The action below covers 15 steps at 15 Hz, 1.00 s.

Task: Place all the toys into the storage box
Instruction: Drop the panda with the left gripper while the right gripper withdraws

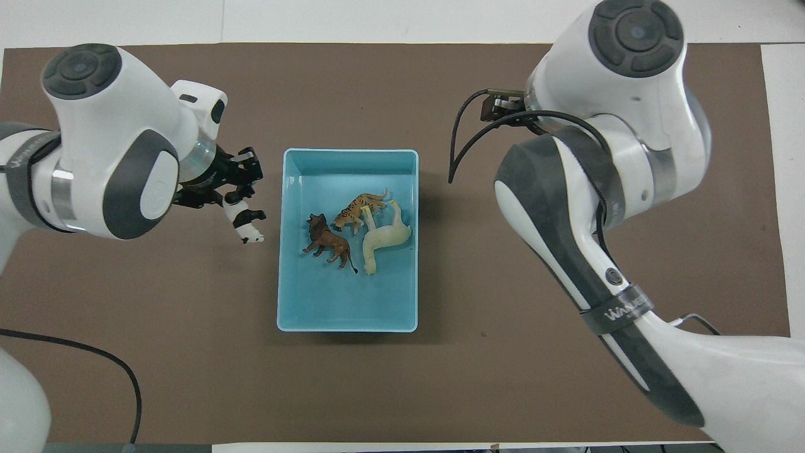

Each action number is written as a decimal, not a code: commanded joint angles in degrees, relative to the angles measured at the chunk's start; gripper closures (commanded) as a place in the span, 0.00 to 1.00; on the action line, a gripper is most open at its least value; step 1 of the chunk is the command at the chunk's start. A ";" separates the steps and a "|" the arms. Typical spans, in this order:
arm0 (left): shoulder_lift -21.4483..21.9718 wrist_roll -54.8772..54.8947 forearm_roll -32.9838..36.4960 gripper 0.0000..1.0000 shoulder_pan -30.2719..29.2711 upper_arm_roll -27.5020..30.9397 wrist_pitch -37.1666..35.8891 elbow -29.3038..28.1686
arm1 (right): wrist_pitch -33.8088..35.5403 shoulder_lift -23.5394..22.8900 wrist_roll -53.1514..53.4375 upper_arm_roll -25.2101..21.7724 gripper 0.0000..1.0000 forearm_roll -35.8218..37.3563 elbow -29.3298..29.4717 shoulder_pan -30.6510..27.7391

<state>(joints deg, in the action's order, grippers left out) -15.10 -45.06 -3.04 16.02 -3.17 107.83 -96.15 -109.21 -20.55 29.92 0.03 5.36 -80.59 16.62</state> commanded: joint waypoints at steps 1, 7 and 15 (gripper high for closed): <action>-1.26 -11.59 -1.53 1.00 5.49 0.97 9.55 -2.44 | 2.06 5.15 -5.11 0.76 0.00 -0.61 -1.68 -5.08; -0.20 -17.52 -1.36 0.00 8.85 1.24 11.54 -4.93 | 11.03 12.19 -14.53 0.76 0.00 -0.61 -1.59 -14.67; 11.48 12.45 1.98 0.00 -8.43 3.08 -6.62 -2.57 | 13.60 18.33 -19.61 0.67 0.00 -5.61 -11.40 -18.72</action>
<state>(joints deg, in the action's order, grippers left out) -6.99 -45.38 -1.44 13.40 0.31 107.74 -99.25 -91.96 -6.47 14.26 0.03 2.69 -83.97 -0.29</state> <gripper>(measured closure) 0.000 0.000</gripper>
